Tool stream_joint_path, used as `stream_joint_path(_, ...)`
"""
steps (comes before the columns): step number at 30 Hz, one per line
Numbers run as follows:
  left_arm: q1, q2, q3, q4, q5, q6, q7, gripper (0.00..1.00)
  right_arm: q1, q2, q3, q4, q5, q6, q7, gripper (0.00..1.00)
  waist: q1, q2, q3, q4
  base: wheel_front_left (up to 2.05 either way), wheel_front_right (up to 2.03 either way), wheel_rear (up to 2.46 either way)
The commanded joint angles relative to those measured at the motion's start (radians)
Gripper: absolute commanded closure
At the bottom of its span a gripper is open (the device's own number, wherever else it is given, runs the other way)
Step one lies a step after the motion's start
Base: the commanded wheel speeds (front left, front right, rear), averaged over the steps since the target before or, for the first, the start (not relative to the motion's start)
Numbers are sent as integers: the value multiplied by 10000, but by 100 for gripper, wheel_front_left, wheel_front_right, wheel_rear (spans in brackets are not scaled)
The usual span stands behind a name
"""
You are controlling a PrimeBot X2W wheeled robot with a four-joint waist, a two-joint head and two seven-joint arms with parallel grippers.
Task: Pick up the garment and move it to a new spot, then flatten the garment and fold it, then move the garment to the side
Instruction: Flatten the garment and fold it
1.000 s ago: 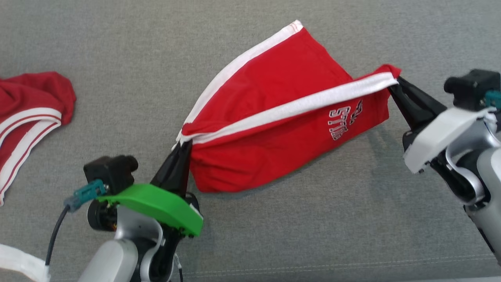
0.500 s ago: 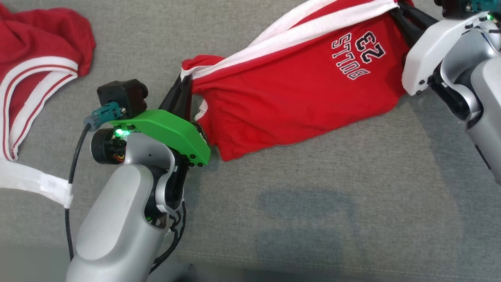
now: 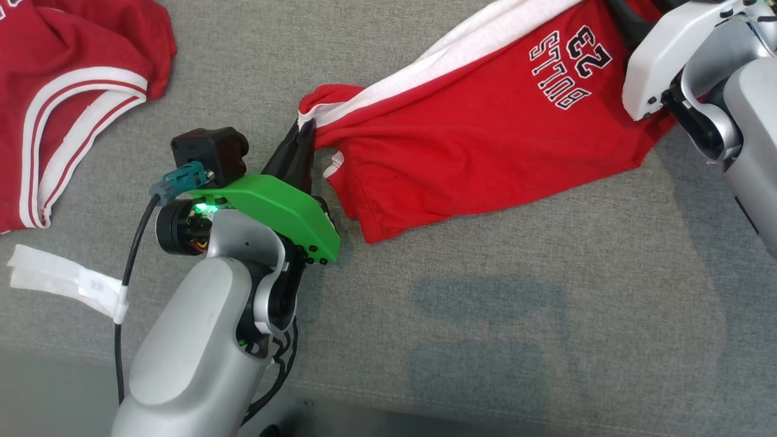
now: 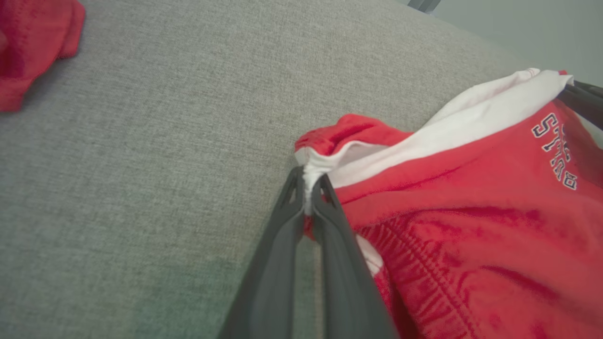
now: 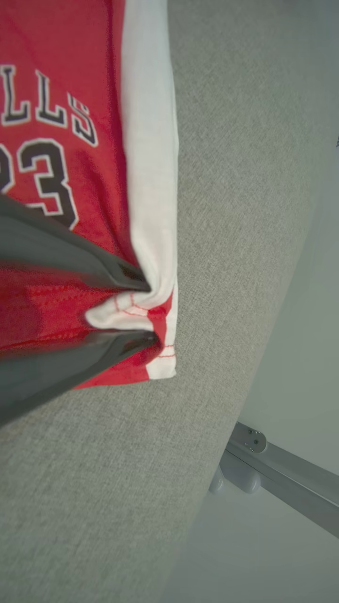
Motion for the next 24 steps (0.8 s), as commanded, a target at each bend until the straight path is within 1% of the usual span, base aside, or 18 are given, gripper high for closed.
stream_joint_path(1,-65,31,24,-21,47,53,-9,84,-117,-13,28,39,-10,-15,-76,0,0,0,-40,-45,0,0,0)
stream_joint_path(2,11,26,31,-79,40,83,-28,71,-122,8,74,90,6,-15,-133,0,0,0,-74,-74,0,0,0)
stream_joint_path(3,102,46,41,-135,47,116,-54,24,-119,37,105,105,83,-15,-181,0,0,0,-121,-114,0,0,0)
stream_joint_path(4,199,106,4,-210,98,132,-75,0,-88,45,158,82,142,-15,-205,0,0,0,-179,-162,0,0,0)
stream_joint_path(7,529,360,-82,-532,326,234,-139,0,58,-158,449,-200,339,-15,-140,0,0,0,-386,-308,0,0,0)
stream_joint_path(9,789,524,-93,-930,482,331,-401,0,171,-340,567,-412,526,-15,-43,0,0,0,-559,-423,0,0,0)
stream_joint_path(12,1304,868,18,-1667,1055,586,-1127,0,374,-588,610,-583,745,-15,354,0,0,0,-795,-555,0,0,0)
stream_joint_path(15,1840,1178,-56,-2337,1779,916,-1929,0,574,-855,602,-604,885,-15,1038,0,0,0,-942,-578,0,0,0)
stream_joint_path(17,2132,1326,-159,-2628,2216,1059,-2374,0,655,-1014,618,-579,810,-15,1516,0,0,0,-957,-531,0,0,0)
stream_joint_path(19,2394,1319,-189,-2727,2413,1156,-2830,0,732,-1038,514,-421,707,-15,1982,0,0,0,-948,-461,0,0,0)
stream_joint_path(20,2477,1385,-337,-2711,2576,1065,-3023,0,763,-1005,488,-377,647,-12,2204,0,0,0,-936,-428,0,0,0)
stream_joint_path(24,2684,1112,-713,-2405,2740,968,-3584,0,763,-834,227,-188,435,-13,2861,0,0,0,-882,-213,0,0,0)
